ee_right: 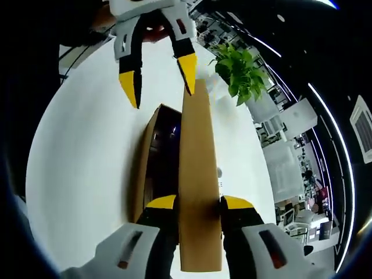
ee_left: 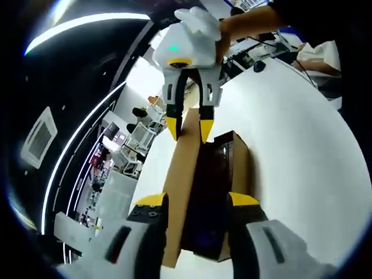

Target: Operate the shoe box by opening the lid, removing the specified soft item, and placing it in the target area until the item is outside and the box remains undamaged.

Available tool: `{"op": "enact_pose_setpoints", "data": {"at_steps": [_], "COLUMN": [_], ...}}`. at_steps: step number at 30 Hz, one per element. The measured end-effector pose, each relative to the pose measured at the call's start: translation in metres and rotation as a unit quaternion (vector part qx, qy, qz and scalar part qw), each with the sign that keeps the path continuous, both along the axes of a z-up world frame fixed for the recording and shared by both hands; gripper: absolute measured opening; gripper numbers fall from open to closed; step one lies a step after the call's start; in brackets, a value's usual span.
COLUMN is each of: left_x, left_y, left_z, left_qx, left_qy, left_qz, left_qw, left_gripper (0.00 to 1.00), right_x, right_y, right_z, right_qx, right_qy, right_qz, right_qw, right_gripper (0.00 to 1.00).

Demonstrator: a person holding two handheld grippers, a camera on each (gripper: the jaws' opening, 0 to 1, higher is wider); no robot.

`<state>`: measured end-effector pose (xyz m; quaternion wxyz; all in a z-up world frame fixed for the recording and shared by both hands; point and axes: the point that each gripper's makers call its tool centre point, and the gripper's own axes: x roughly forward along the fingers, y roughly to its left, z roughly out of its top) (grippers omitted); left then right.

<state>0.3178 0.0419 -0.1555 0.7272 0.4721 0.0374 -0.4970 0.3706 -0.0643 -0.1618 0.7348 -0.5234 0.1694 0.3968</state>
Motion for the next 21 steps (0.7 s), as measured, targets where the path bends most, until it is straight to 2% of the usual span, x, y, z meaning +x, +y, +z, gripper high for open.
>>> {"op": "enact_pose_setpoints", "data": {"at_steps": [2, 6, 10, 14, 21], "left_x": [-0.004, -0.003, 0.004, 0.010, 0.016], "left_y": [0.002, 0.005, 0.014, 0.019, 0.024], "left_z": [-0.007, -0.022, -0.039, -0.047, -0.069], "left_qx": [0.014, 0.008, 0.024, 0.027, 0.041], "left_qy": [-0.001, 0.026, 0.041, 0.046, 0.075], "left_qz": [-0.009, -0.003, 0.009, 0.017, 0.024], "left_qw": [0.9999, 0.9996, 0.9989, 0.9984, 0.9960], "left_gripper": [0.33, 0.41, 0.41, 0.41, 0.37], "right_x": [0.000, 0.000, 0.000, 0.001, 0.000], "right_y": [0.000, 0.000, 0.000, 0.000, 0.000], "right_z": [0.000, 0.000, 0.000, 0.000, 0.000], "right_qx": [0.001, 0.001, -0.001, 0.002, 0.003], "right_qy": [0.001, 0.001, 0.002, 0.002, 0.003], "right_qz": [0.000, 0.001, 0.000, 0.001, 0.001], "right_qw": [1.0000, 1.0000, 1.0000, 1.0000, 1.0000], "right_gripper": [0.28, 0.28, 0.28, 0.28, 0.28]}}
